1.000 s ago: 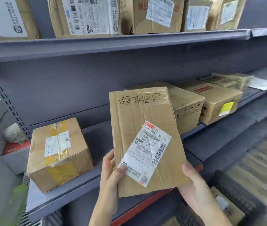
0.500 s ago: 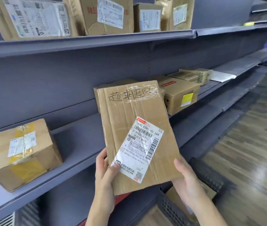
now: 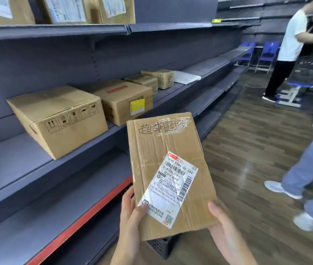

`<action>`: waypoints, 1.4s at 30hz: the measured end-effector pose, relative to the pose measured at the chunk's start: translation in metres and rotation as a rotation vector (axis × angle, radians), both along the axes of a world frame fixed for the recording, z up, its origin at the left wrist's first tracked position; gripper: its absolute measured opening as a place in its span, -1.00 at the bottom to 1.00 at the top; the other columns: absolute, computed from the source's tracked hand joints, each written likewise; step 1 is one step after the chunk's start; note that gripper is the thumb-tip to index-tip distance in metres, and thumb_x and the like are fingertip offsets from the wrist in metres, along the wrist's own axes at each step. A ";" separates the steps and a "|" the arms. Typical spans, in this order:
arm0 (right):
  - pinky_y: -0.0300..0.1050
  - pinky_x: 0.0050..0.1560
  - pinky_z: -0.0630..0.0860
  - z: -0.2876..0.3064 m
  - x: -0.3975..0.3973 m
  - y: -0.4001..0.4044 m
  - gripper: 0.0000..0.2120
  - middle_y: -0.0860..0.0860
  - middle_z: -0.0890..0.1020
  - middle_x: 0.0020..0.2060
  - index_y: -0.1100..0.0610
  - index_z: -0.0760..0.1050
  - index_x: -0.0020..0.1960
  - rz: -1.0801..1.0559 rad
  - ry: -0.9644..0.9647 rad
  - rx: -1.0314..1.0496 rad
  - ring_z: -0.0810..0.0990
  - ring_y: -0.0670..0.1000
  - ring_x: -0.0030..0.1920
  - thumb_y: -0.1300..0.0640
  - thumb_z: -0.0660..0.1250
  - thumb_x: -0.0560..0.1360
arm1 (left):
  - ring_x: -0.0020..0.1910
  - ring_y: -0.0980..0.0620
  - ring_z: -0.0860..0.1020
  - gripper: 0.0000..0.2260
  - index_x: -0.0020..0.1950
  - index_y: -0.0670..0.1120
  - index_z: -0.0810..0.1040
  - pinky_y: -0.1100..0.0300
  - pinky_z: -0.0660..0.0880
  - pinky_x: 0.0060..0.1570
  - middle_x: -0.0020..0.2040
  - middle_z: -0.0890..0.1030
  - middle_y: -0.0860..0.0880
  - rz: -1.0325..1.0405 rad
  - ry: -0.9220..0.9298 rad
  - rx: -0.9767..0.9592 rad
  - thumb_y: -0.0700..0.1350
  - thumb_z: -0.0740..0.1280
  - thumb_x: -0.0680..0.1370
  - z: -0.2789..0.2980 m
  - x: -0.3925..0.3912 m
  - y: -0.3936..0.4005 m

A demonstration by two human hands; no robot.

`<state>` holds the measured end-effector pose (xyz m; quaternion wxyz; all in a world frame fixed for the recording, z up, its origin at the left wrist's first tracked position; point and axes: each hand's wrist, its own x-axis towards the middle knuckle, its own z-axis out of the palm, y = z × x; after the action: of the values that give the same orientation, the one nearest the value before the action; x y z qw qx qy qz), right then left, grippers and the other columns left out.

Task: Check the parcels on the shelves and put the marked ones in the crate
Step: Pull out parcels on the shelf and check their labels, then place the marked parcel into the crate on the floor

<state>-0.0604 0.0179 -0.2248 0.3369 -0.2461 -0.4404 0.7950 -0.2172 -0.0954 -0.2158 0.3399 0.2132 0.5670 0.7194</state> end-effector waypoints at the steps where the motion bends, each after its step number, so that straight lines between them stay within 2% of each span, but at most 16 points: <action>1: -0.14 -0.07 0.60 -0.001 0.009 0.004 -0.23 0.10 0.65 0.08 0.03 0.61 0.09 -0.022 -0.009 -0.034 0.63 0.03 0.07 -0.18 0.62 -0.08 | -0.13 0.08 0.66 -0.33 0.19 0.03 0.43 0.23 0.55 -0.26 -0.10 0.68 0.09 -0.014 0.005 -0.003 0.11 0.35 0.08 -0.001 0.008 0.008; 4: -0.06 -0.07 0.58 -0.009 0.025 0.016 -0.18 0.10 0.67 0.04 0.09 0.59 0.12 -0.094 -0.036 -0.123 0.65 0.05 0.04 -0.13 0.64 -0.11 | -0.12 0.08 0.65 -0.29 0.21 -0.01 0.44 0.21 0.49 -0.20 -0.10 0.68 0.08 -0.046 -0.013 -0.033 0.11 0.36 0.06 -0.009 0.020 0.030; 5: -0.08 -0.08 0.55 -0.005 0.025 0.019 -0.27 0.10 0.69 -0.03 0.13 0.57 0.11 -0.123 -0.071 -0.155 0.67 0.04 -0.01 -0.10 0.62 -0.01 | -0.11 0.04 0.66 -0.29 0.21 -0.01 0.45 0.17 0.50 -0.18 -0.09 0.68 0.05 -0.048 -0.031 -0.036 0.11 0.37 0.06 -0.012 0.021 0.038; 7: -0.15 -0.17 0.50 -0.007 0.021 0.037 -0.70 0.06 0.69 -0.21 0.21 0.52 0.06 -0.245 -0.119 -0.243 0.66 0.01 -0.15 0.11 0.42 0.38 | -0.11 -0.02 0.66 -0.29 0.20 -0.02 0.47 0.10 0.51 -0.17 -0.08 0.68 -0.01 -0.052 -0.066 -0.044 0.07 0.38 0.05 -0.018 0.019 0.056; 9: -0.07 -0.02 0.45 -0.007 0.013 0.060 -0.76 0.07 0.59 -0.13 0.22 0.45 0.18 -0.250 -0.195 -0.290 0.56 0.07 -0.04 0.28 0.24 0.52 | -0.14 -0.03 0.67 -0.29 0.18 -0.04 0.48 0.12 0.51 -0.21 -0.09 0.69 -0.04 -0.056 -0.081 -0.047 0.05 0.39 0.03 -0.021 0.014 0.081; 11: 0.08 0.27 0.32 -0.015 0.013 0.080 -0.41 0.13 0.51 0.02 0.23 0.40 0.27 -0.163 -0.169 -0.234 0.46 0.14 0.14 0.24 0.52 0.29 | -0.19 0.01 0.67 -0.31 0.15 -0.05 0.49 0.17 0.51 -0.26 -0.13 0.69 -0.04 -0.067 -0.083 -0.045 0.05 0.38 0.01 -0.021 0.003 0.108; 12: 0.10 0.32 0.31 -0.015 0.007 0.096 -0.24 0.15 0.55 0.06 0.21 0.44 0.22 -0.176 -0.170 -0.256 0.47 0.14 0.17 0.19 0.62 0.07 | -0.21 0.03 0.67 -0.33 0.15 -0.04 0.49 0.16 0.50 -0.26 -0.12 0.69 -0.04 -0.075 -0.081 -0.046 0.03 0.39 0.03 -0.020 -0.004 0.121; 13: 0.11 0.30 0.35 -0.010 -0.003 0.112 -0.21 0.14 0.60 0.09 0.22 0.46 0.21 -0.190 -0.184 -0.276 0.52 0.13 0.17 0.16 0.61 0.01 | -0.21 0.05 0.66 -0.37 0.15 -0.04 0.48 0.15 0.49 -0.24 -0.10 0.68 -0.05 -0.085 -0.084 -0.044 0.00 0.39 0.07 -0.020 -0.011 0.134; 17: -0.07 0.12 0.47 -0.002 -0.030 0.163 -0.52 0.00 0.69 0.00 0.13 0.48 0.20 -0.067 -0.236 -0.097 0.65 -0.06 -0.02 0.10 0.30 0.28 | -0.09 -0.05 0.64 -0.37 0.17 0.04 0.43 0.07 0.51 -0.19 0.04 0.59 -0.08 -0.090 -0.120 -0.041 0.07 0.38 0.10 -0.024 -0.044 0.174; 24: -0.05 0.19 0.42 -0.018 -0.093 0.242 -0.77 0.06 0.65 0.03 0.11 0.50 0.15 0.063 -0.373 -0.057 0.58 0.01 0.04 0.19 0.18 0.53 | 0.00 -0.11 0.60 -0.44 0.24 0.05 0.36 0.08 0.57 -0.30 0.11 0.53 -0.09 0.007 -0.129 -0.090 0.04 0.33 0.24 -0.040 -0.096 0.226; 28: 0.02 0.32 0.33 -0.033 -0.125 0.284 -0.75 -0.03 0.64 0.08 0.03 0.51 0.16 0.144 -0.493 0.012 0.54 -0.01 0.17 0.08 0.24 0.50 | 0.04 -0.13 0.59 -0.50 0.20 0.07 0.40 -0.18 0.57 -0.06 0.14 0.55 -0.11 0.095 -0.142 -0.098 0.04 0.32 0.26 -0.049 -0.114 0.254; 30: 0.00 0.32 0.34 -0.040 -0.139 0.309 -0.75 -0.06 0.65 0.04 0.00 0.53 0.15 0.201 -0.503 0.061 0.56 -0.03 0.14 0.04 0.29 0.47 | 0.04 -0.10 0.60 -0.45 0.20 0.09 0.41 -0.14 0.56 -0.01 0.14 0.56 -0.11 0.158 -0.143 -0.111 0.08 0.34 0.21 -0.054 -0.119 0.270; 32: -0.07 0.30 0.33 -0.046 -0.155 0.335 -0.90 -0.07 0.64 -0.10 -0.07 0.51 -0.01 0.254 -0.526 0.097 0.57 -0.10 0.00 0.07 0.30 0.48 | 0.01 -0.07 0.61 -0.48 0.24 0.06 0.41 -0.01 0.59 -0.14 0.13 0.57 -0.10 0.223 -0.147 -0.117 0.02 0.32 0.27 -0.059 -0.124 0.288; 34: -0.15 0.19 0.29 -0.052 -0.171 0.360 -0.86 -0.19 0.50 -0.19 -0.05 0.39 -0.15 0.272 -0.486 0.119 0.49 -0.18 -0.12 0.16 0.27 0.52 | -0.08 0.02 0.63 -0.51 0.26 0.02 0.40 0.18 0.56 -0.29 0.09 0.59 -0.09 0.294 -0.158 -0.110 -0.03 0.27 0.32 -0.062 -0.125 0.307; 38: -0.06 0.25 0.32 -0.069 -0.196 0.410 -0.75 -0.20 0.48 -0.05 -0.01 0.38 0.10 0.416 -0.596 0.229 0.47 -0.10 0.05 0.02 0.30 0.45 | -0.15 0.12 0.64 -0.57 0.21 -0.01 0.44 0.31 0.53 -0.29 0.02 0.62 -0.04 0.451 -0.137 -0.145 -0.08 0.23 0.33 -0.066 -0.119 0.341; 42: 0.03 0.14 0.41 -0.076 -0.217 0.445 -0.88 -0.11 0.56 -0.14 0.04 0.39 0.00 0.604 -0.632 0.334 0.51 0.00 -0.05 0.14 0.20 0.47 | 0.00 0.06 0.61 -0.56 0.24 0.03 0.43 0.25 0.50 -0.15 0.01 0.63 0.05 0.588 -0.161 -0.185 -0.08 0.22 0.35 -0.080 -0.111 0.368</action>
<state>-0.2778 0.4625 -0.3004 -0.0252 -0.2791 -0.6954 0.6617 -0.3277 0.2730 -0.2955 0.1792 -0.0494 0.6385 0.7469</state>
